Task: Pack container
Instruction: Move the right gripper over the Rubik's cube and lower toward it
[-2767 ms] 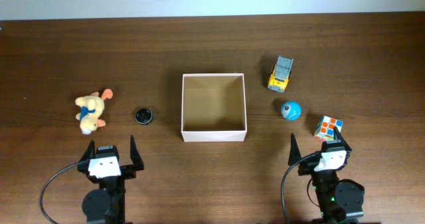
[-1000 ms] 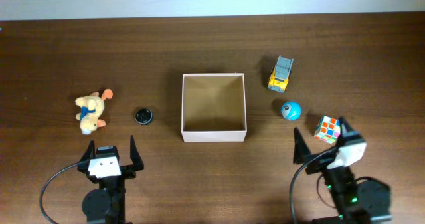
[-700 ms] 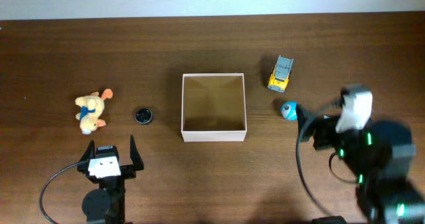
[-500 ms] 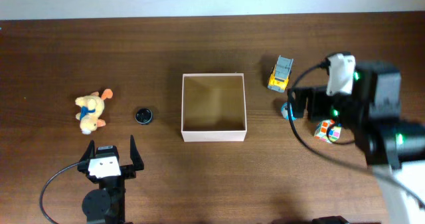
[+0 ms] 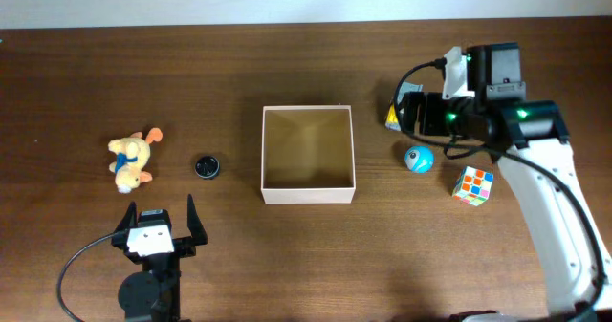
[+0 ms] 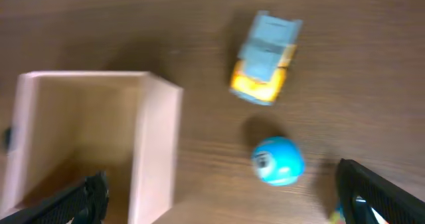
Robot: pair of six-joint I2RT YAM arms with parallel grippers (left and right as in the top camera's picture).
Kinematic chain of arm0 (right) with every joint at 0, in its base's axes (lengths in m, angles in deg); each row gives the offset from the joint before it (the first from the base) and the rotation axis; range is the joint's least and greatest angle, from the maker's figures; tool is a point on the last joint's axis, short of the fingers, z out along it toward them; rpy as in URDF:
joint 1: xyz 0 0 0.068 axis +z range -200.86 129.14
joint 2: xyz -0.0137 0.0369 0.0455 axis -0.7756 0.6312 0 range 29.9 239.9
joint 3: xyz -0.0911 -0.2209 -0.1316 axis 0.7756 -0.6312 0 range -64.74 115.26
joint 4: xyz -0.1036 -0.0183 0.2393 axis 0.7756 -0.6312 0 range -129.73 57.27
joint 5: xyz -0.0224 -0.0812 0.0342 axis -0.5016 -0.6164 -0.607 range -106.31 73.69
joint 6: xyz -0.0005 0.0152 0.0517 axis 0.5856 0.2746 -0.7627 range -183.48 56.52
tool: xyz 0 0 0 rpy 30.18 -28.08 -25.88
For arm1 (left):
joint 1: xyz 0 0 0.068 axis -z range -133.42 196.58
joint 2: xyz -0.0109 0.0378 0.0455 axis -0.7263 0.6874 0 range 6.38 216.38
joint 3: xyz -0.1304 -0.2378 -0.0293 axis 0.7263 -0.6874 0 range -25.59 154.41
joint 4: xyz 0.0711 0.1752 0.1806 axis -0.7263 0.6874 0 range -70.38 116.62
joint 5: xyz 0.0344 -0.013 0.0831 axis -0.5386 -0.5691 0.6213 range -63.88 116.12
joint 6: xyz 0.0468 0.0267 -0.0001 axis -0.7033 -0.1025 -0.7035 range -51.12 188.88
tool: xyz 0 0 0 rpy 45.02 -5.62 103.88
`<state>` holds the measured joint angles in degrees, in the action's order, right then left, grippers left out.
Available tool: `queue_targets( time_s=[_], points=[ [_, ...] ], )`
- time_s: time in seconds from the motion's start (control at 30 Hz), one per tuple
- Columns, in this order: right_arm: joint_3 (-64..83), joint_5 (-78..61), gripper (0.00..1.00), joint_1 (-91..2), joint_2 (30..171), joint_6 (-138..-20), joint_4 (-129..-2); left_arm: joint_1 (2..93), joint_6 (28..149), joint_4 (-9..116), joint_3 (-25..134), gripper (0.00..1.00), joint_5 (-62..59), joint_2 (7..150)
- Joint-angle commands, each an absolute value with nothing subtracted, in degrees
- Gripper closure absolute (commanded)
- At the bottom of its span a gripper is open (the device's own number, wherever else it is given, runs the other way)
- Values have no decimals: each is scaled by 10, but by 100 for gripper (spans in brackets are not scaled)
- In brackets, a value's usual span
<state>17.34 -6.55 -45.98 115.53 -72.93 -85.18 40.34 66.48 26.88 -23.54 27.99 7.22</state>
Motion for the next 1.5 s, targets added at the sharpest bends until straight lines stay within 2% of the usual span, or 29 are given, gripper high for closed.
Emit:
queue_targets(
  time_s=[0.0, 0.2, 0.5, 0.6, 0.67, 0.93, 1.2, 1.37, 1.47],
  points=[
    [185, -182, 2, -456, 1170, -752, -852, 400, 656, 268, -238, 1, 273, 67],
    [185, -254, 2, -457, 1171, -818, -936, 400, 656, 268, -238, 1, 273, 67],
    [185, -262, 4, -457, 1155, -864, -1051, 400, 656, 268, -238, 1, 273, 67],
    [183, -299, 0, -461, 1148, -958, -1065, 400, 656, 268, -238, 1, 273, 67],
    [180, -300, 1, -467, 1148, -998, -1062, 400, 656, 268, -238, 1, 273, 67],
    [128, -297, 1, -508, 1148, -1030, -1021, 400, 656, 268, -238, 1, 273, 67],
    [42, -230, 1, -589, 1149, -978, -957, 400, 656, 268, -238, 1, 273, 67],
    [29, -212, 1, -598, 1149, -964, -936, 400, 656, 268, -238, 1, 273, 67],
    [27, -167, 1, -597, 1149, -902, -904, 400, 656, 268, -238, 1, 273, 67]
  ],
)
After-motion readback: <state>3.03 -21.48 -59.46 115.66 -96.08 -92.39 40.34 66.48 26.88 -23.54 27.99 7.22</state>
